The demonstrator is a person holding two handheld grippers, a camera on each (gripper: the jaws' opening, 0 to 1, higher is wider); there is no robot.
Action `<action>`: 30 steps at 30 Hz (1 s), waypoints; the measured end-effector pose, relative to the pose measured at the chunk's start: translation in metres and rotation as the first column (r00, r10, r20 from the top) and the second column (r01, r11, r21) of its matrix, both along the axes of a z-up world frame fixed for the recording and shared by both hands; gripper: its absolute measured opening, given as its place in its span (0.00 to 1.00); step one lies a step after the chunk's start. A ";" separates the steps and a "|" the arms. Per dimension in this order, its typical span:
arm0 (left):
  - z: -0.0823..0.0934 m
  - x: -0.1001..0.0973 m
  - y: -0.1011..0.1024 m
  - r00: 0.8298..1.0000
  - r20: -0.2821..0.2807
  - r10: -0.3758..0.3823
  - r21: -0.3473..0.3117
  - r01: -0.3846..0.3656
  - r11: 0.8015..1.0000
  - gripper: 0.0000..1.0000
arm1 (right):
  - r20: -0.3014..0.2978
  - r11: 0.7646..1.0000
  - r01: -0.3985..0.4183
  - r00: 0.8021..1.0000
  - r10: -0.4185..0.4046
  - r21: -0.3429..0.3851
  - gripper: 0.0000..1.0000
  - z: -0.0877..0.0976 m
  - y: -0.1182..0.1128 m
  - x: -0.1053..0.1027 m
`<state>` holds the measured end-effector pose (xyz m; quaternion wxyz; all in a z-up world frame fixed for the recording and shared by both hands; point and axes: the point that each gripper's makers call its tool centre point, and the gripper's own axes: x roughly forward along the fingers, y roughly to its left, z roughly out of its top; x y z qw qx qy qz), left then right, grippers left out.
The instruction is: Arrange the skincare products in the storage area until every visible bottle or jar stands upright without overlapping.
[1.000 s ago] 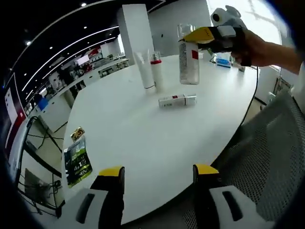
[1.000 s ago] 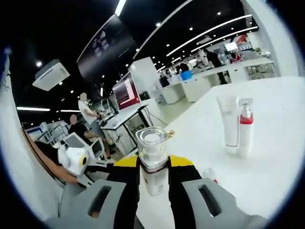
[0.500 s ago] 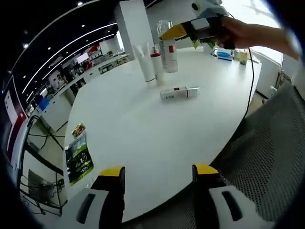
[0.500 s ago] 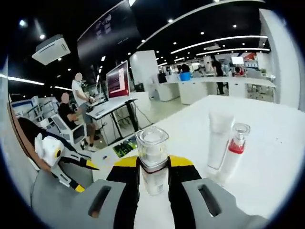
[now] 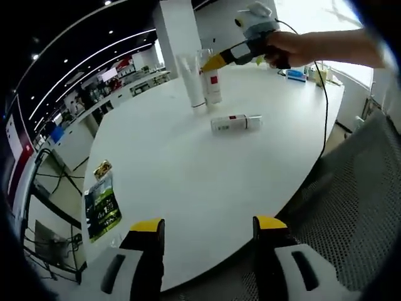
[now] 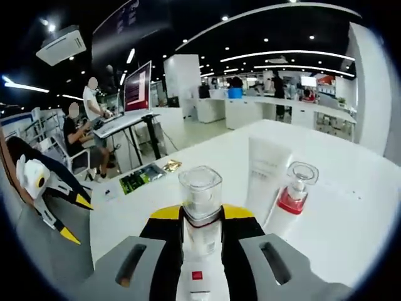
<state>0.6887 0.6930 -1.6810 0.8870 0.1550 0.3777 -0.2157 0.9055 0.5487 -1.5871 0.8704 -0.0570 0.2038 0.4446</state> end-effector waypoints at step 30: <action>-0.004 -0.002 0.003 1.000 -0.018 0.006 0.019 -0.005 1.000 0.58 | 0.020 0.998 0.024 1.000 -0.023 -0.051 0.19 -0.054 0.003 0.028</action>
